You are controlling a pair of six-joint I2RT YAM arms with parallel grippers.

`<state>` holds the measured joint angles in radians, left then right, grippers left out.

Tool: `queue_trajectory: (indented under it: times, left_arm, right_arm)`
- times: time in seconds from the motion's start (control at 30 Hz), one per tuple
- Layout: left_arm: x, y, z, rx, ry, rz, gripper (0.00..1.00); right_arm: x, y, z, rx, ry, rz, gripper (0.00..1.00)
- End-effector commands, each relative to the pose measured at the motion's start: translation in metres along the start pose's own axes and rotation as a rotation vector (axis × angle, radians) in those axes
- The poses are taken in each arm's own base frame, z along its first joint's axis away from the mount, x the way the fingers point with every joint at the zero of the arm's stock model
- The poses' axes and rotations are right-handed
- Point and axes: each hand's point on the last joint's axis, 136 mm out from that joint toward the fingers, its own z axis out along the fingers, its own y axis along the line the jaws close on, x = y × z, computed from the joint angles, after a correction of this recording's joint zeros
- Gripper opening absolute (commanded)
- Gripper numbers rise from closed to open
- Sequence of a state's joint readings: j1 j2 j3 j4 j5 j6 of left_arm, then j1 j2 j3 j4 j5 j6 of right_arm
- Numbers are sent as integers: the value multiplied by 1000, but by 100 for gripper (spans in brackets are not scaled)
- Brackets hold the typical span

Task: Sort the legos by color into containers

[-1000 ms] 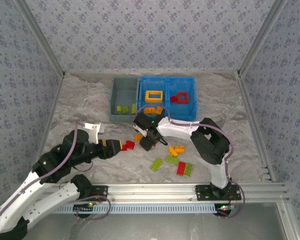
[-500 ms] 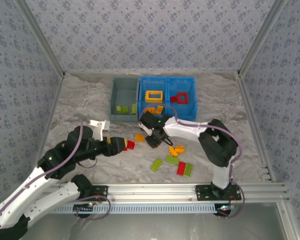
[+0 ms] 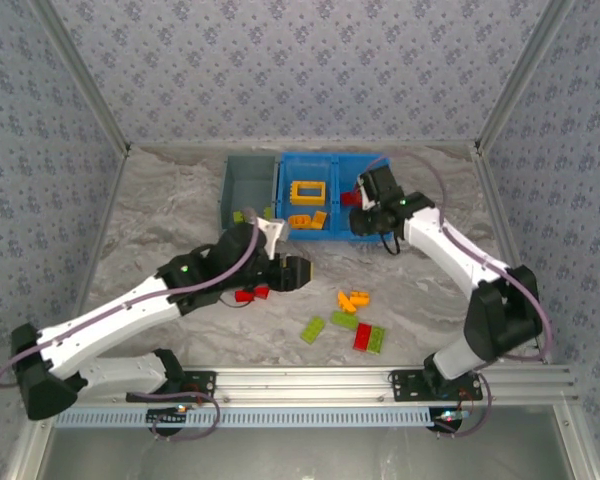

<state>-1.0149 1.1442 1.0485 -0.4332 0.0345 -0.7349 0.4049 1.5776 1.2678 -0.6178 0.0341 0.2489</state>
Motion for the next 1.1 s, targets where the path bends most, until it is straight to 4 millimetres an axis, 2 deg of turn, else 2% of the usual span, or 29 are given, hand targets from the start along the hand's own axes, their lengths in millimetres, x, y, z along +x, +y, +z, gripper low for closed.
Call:
queue_trajectory:
  times: [0.0,0.1,0.27,0.43,0.57,0.67,0.8,0.97,1.07]
  left_arm:
    - [-25,-17,6,-37,-96,48,62]
    - [-25,-30,18,-52,-93,80,62]
    - [-22,-38,36,-62,-70,93,62]
    - [-21,-40,38,-59,-67,93,62]
    - [-20,-41,35,-61,-65,102,62]
    - [-18,-41,33,-68,-68,108,62]
    - [-15,-36,29,-87,-66,106,61]
    - [-11,-22,17,-140,-61,100,61]
    - [-3,-12,11,-171,-35,102,61]
  right_arm:
    - [-19,-1,28,-52,49,83,33]
    - [-32,-2,53,-53,80,74,33]
    - [-41,-7,86,-67,136,95,33]
    - [-42,-6,105,-91,154,115,37]
    - [-44,-9,105,-87,151,125,48]
    - [-49,-9,94,-87,124,121,56]
    - [-61,-8,67,-84,69,110,57]
    - [-79,-6,10,-61,-48,94,51]
    - [-77,-1,-29,-46,-119,75,50]
